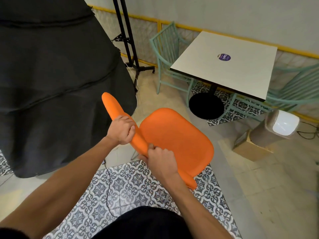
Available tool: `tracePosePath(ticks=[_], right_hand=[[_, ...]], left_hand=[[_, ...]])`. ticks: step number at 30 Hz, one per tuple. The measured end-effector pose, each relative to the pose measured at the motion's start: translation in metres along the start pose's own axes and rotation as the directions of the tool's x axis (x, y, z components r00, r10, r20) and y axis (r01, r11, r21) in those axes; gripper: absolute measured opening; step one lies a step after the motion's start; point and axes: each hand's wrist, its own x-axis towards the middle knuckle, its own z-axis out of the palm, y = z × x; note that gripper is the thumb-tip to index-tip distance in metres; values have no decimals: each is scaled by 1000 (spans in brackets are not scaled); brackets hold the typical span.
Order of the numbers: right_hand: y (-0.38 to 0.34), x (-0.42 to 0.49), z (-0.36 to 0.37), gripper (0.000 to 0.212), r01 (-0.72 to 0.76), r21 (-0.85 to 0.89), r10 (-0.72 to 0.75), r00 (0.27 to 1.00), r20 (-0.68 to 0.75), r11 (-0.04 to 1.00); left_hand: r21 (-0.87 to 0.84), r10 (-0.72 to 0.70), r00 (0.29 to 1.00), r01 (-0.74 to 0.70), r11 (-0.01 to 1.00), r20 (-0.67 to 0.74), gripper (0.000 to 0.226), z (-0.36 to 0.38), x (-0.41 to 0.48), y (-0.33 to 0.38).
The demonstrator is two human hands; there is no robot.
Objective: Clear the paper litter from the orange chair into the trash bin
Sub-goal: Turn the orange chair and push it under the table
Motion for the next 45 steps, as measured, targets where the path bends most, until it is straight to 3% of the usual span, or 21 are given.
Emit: tracePosePath(ticks=[6, 14, 19, 24, 27, 31, 37, 40, 45], right_hand=[[43, 13, -3, 67, 90, -12, -90, 996, 0, 996], [155, 14, -10, 77, 154, -142, -162, 986, -47, 978], [233, -4, 1, 85, 53, -151, -75, 988, -139, 987], [274, -14, 8, 82, -138, -100, 116, 974, -193, 985], [277, -13, 5, 67, -220, -47, 207, 958, -197, 974], [248, -4, 3, 57, -389, 19, 380, 885, -269, 921], [178, 37, 23, 46, -465, -19, 436, 843, -316, 885], [178, 49, 33, 38, -531, -4, 488, 783, -385, 848], [193, 62, 37, 34, -519, -10, 463, 771, -437, 855]], left_hand=[[33, -103, 995, 102, 994, 14, 44, 17, 25, 16], [69, -91, 996, 90, 993, 3, 47, 27, 78, 98], [25, -43, 999, 42, 999, 19, 51, 42, 106, 156], [-39, 188, 982, -188, 981, -7, 48, 49, 121, 173], [-63, 249, 968, -249, 966, -11, 46, 45, 121, 148], [-29, 108, 990, -111, 993, -92, 45, 43, 118, 90], [-28, 46, 986, -51, 998, -160, 33, 54, 121, 82], [-30, 62, 981, -69, 997, -185, 35, 59, 127, 76], [-61, 83, 972, -99, 993, -218, 36, 67, 146, 71]])
